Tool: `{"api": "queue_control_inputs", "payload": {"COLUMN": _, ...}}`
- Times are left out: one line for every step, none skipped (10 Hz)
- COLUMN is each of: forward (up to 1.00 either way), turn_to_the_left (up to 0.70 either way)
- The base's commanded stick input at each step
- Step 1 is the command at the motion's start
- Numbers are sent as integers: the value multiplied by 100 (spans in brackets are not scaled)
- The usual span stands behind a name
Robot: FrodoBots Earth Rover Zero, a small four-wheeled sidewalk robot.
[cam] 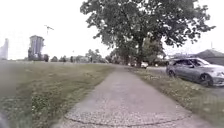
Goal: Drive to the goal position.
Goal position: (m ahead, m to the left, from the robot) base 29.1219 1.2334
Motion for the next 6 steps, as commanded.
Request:
{"api": "queue_control_inputs", "payload": {"forward": 70, "turn_to_the_left": 0}}
{"api": "queue_control_inputs", "payload": {"forward": 70, "turn_to_the_left": 0}}
{"api": "queue_control_inputs", "payload": {"forward": 70, "turn_to_the_left": 0}}
{"api": "queue_control_inputs", "payload": {"forward": 70, "turn_to_the_left": 0}}
{"api": "queue_control_inputs", "payload": {"forward": 70, "turn_to_the_left": 0}}
{"api": "queue_control_inputs", "payload": {"forward": 70, "turn_to_the_left": 0}}
